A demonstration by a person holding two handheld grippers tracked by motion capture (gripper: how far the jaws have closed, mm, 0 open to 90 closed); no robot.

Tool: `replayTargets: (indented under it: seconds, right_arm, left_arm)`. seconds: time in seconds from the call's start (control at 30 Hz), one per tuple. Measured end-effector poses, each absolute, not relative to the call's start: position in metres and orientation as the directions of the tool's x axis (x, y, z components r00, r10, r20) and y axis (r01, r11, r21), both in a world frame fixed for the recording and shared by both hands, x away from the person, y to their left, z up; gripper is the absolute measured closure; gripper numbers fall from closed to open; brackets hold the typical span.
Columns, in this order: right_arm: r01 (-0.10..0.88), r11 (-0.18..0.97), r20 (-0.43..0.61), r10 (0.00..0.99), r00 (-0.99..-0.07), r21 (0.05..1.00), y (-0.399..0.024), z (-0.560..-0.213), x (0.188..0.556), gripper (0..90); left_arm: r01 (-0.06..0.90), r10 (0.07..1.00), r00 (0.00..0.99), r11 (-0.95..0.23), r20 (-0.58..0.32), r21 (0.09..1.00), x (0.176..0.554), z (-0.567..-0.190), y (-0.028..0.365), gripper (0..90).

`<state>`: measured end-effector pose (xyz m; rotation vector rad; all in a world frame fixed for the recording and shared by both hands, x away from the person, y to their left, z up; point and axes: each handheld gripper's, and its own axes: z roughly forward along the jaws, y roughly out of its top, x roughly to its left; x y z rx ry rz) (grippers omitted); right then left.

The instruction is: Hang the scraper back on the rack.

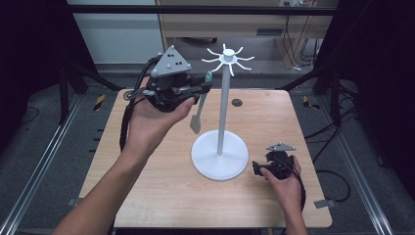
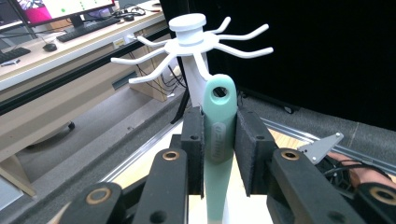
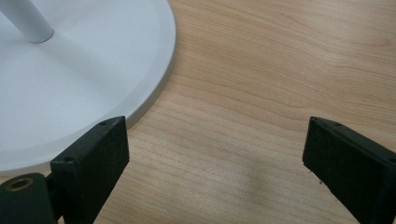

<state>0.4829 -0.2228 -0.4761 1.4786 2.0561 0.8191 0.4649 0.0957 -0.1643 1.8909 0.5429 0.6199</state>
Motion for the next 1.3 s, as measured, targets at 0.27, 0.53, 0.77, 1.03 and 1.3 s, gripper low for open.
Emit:
replayTargets:
  seconds: [0.27, 0.53, 0.77, 1.03, 1.3]
  right_arm:
    - [0.666, 0.24, -0.034, 0.951, -0.306, 0.707, -0.223, -0.476, 0.483, 7.5]
    - [0.666, 0.238, -0.031, 0.951, -0.308, 0.707, -0.222, -0.476, 0.483, 7.5]
    - [0.666, 0.239, -0.03, 0.951, -0.309, 0.707, -0.223, -0.476, 0.484, 7.5]
    - [0.666, 0.239, -0.03, 0.951, -0.309, 0.707, -0.223, -0.477, 0.484, 7.5]
    - [0.667, 0.243, -0.032, 0.949, -0.312, 0.705, -0.222, -0.477, 0.484, 7.5]
  left_arm:
    - [0.106, 0.625, 0.765, -0.365, 0.159, 0.925, 0.469, -0.164, 0.094, 74.1]
    - [0.113, 0.631, 0.759, -0.371, 0.16, 0.922, 0.473, -0.163, 0.09, 74.1]
    - [0.12, 0.628, 0.765, -0.359, 0.145, 0.925, 0.477, -0.165, 0.087, 74.1]
    - [0.126, 0.628, 0.766, -0.353, 0.135, 0.927, 0.48, -0.167, 0.086, 74.0]
    - [0.127, 0.628, 0.767, -0.348, 0.13, 0.929, 0.482, -0.169, 0.085, 73.9]
